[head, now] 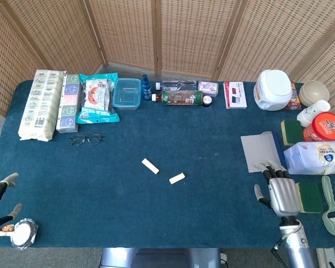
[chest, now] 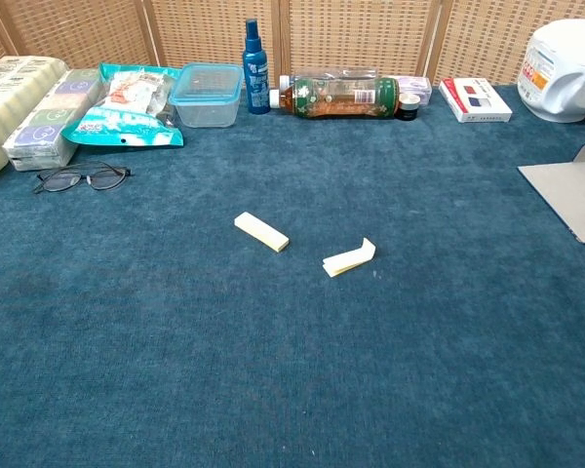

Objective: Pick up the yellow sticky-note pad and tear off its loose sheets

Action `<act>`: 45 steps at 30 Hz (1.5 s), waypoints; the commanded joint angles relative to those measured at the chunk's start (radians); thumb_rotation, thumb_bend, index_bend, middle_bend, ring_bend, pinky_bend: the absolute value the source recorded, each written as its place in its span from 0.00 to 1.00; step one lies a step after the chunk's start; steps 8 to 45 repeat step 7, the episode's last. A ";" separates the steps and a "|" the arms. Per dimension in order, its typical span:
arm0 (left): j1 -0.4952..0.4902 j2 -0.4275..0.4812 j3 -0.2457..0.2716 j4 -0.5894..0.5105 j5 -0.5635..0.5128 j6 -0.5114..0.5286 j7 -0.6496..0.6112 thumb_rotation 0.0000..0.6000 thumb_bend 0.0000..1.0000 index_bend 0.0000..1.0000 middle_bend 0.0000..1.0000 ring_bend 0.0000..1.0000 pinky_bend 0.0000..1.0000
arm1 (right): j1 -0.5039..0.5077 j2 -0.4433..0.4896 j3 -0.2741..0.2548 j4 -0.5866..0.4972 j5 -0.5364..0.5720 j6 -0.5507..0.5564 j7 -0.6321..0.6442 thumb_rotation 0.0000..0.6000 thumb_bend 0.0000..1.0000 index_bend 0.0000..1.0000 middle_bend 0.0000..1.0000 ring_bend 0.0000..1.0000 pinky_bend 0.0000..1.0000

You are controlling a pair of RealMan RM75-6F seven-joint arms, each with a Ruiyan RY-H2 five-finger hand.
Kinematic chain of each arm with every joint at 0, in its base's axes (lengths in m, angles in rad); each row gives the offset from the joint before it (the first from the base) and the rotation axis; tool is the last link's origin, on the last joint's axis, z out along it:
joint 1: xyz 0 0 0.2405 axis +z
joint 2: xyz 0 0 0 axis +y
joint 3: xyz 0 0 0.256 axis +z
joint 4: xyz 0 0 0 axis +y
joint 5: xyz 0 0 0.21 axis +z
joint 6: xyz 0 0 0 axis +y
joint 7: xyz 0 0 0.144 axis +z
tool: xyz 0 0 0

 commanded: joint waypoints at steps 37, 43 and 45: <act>0.016 0.004 -0.037 -0.003 0.036 -0.010 0.001 1.00 0.24 0.18 0.35 0.37 0.46 | -0.038 0.014 -0.003 -0.012 -0.028 0.023 -0.006 1.00 0.47 0.26 0.28 0.13 0.19; 0.016 0.004 -0.037 -0.003 0.036 -0.010 0.001 1.00 0.24 0.18 0.35 0.37 0.46 | -0.038 0.014 -0.003 -0.012 -0.028 0.023 -0.006 1.00 0.47 0.26 0.28 0.13 0.19; 0.016 0.004 -0.037 -0.003 0.036 -0.010 0.001 1.00 0.24 0.18 0.35 0.37 0.46 | -0.038 0.014 -0.003 -0.012 -0.028 0.023 -0.006 1.00 0.47 0.26 0.28 0.13 0.19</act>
